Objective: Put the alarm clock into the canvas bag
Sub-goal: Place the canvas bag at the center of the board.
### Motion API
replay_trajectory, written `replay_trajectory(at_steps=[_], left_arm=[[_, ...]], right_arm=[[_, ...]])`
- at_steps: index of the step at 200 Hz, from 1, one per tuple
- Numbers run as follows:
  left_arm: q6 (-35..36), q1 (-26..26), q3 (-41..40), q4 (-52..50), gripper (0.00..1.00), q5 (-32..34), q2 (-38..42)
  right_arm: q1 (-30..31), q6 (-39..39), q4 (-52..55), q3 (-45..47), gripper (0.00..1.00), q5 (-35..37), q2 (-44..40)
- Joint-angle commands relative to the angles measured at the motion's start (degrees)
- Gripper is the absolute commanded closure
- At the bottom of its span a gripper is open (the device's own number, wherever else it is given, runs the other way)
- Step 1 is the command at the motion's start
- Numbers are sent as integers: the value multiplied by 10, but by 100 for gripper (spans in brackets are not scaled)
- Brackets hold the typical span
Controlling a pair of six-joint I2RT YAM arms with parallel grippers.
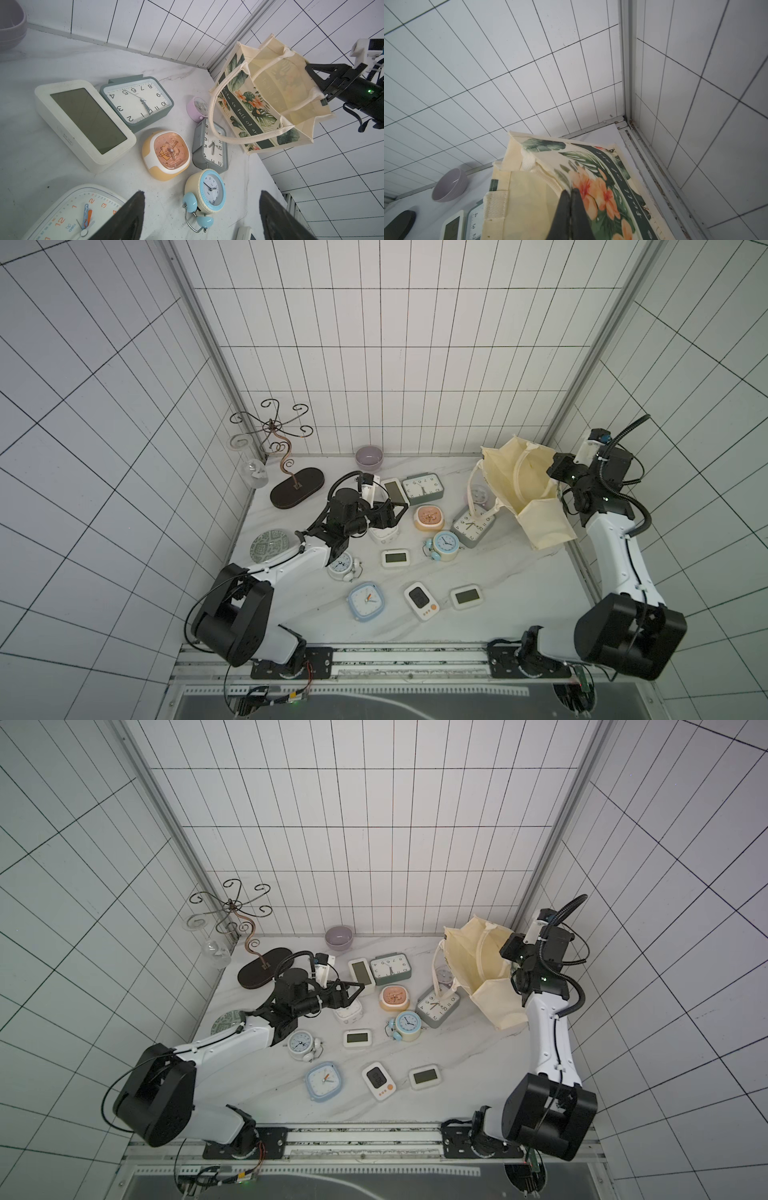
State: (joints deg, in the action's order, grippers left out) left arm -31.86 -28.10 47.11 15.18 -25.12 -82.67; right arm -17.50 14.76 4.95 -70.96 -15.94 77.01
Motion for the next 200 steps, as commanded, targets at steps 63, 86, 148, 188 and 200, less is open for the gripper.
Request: replay_trajectory(at_steps=[63,86,148,188,200], left_arm=[[6,-4,1,-2,16,7,8],[6,-5,2,-2,16,6,4],[9,-6,5,-4,16,8,-2],[11,-6,9,-6,16,9,-12],[11,-6,10,-6,16,9,-15]], right_arm=[[-98,147,-130,101,100,-176,8],[-113,150,-137,110,100,-173,26],[-116,82,-82,92,92,-90,53],[-115,28,-31,65,56,-22,48],[-114,17,-15,56,51,-2,44]])
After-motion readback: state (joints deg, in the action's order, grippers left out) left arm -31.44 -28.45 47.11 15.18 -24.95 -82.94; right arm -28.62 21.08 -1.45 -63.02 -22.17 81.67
